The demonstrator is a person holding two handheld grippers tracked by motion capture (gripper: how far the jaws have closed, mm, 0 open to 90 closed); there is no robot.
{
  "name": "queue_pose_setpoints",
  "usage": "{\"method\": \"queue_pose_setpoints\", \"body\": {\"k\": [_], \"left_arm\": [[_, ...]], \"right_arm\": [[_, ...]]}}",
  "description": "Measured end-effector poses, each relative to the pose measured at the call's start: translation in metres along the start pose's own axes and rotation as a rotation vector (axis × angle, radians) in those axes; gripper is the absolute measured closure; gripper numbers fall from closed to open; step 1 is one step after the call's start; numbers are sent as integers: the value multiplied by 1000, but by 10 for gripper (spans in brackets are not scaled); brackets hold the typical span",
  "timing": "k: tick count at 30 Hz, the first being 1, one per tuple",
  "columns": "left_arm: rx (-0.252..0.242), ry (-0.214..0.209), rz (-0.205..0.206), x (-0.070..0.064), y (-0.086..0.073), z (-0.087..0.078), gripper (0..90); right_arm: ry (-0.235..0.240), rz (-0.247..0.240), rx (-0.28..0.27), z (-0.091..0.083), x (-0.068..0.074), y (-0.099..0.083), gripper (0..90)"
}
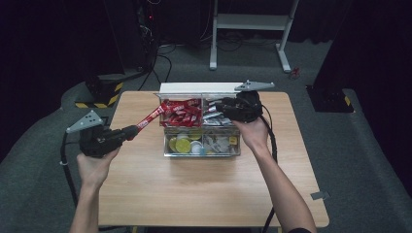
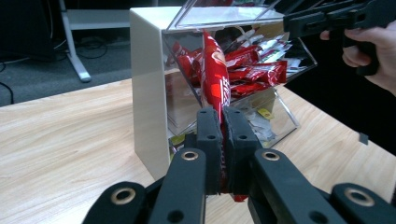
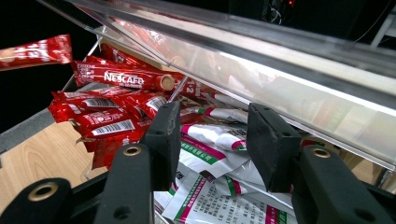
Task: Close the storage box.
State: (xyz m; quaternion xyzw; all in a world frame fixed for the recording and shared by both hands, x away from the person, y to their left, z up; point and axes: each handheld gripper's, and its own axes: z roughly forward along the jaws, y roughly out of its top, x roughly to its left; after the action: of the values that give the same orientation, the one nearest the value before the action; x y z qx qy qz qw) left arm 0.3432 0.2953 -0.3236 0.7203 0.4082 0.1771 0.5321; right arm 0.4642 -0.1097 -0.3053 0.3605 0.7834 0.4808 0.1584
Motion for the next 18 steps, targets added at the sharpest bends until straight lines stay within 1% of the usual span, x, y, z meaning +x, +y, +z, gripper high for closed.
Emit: {"method": "queue_pose_setpoints", "body": {"k": [5,6,7,10,11,12,15,16,18], "left_arm": [[5,21,7,1,-2,-2,868],[8,38,8,2,-4,-3,869],[3,41,5,3,-5,-5,869],[-12,48,-13,4,-9,-9,868],[-28,57,-31,6,-13,-13,867],[-31,63,-34,8,-14,-15,867],[-46,79,-67,14,-18,-18,866],[-49,82,-74,16,-19,-18,866],[-47,104,-72,17,-21,-19,865]], "right_arm": [[0,-2,-8,0,0,-1,545],[0,0,-6,0,0,-1,546],[-1,1,-5,0,0,-1,546],[-1,1,-2,0,0,-1,544],[2,0,1,0,0,0,545],[1,-1,2,0,0,0,544],[8,-1,-10,0,-1,-1,546],[10,3,-11,0,-2,-1,546],[4,3,0,0,0,0,546]]}}
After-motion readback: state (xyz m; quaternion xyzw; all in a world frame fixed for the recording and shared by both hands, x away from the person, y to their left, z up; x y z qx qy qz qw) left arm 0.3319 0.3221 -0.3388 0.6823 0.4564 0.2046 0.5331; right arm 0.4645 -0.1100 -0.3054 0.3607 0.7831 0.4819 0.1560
